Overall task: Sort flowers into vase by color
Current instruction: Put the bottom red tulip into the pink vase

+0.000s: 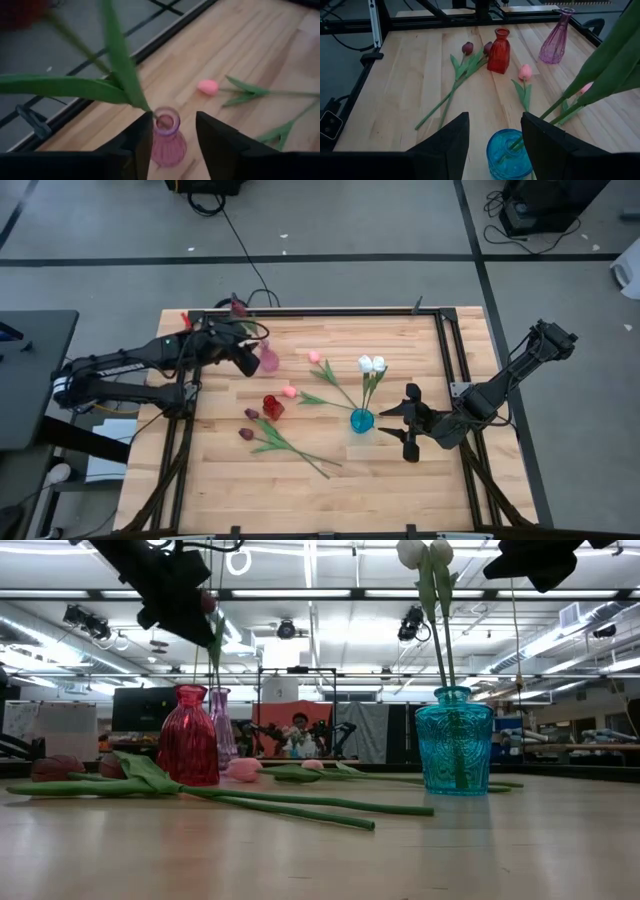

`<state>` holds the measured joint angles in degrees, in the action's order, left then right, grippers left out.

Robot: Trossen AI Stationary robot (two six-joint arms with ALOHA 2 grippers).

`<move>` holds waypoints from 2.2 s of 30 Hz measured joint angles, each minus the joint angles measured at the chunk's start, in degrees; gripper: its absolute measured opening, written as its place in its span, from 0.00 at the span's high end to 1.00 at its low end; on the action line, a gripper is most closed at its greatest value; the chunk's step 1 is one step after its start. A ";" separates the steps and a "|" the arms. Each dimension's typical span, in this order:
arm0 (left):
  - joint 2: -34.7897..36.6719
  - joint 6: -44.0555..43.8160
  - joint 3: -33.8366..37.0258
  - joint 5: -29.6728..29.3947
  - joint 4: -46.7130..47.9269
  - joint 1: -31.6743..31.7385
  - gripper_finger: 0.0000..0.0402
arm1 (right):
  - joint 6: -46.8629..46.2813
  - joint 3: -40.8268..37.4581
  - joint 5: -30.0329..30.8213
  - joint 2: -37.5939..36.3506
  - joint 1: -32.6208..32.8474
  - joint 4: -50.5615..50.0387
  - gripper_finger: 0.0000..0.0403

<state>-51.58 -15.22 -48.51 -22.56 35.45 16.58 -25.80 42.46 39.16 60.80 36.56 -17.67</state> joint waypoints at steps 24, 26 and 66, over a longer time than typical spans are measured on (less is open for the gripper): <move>-1.18 -14.03 -3.67 3.32 10.68 -28.49 0.58 | 0.06 0.00 -0.20 0.00 0.00 -0.07 0.53; -2.73 -16.40 -3.67 0.76 8.77 -32.31 0.59 | 0.39 0.00 -0.19 0.00 0.00 -0.08 0.53; -54.05 -18.14 -23.74 -7.31 7.63 -50.69 0.60 | 9.69 0.07 -11.78 7.67 -6.34 6.10 0.53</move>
<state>-105.63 -33.36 -72.26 -29.87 43.08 -34.11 -16.11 42.52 27.38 68.47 30.22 -11.57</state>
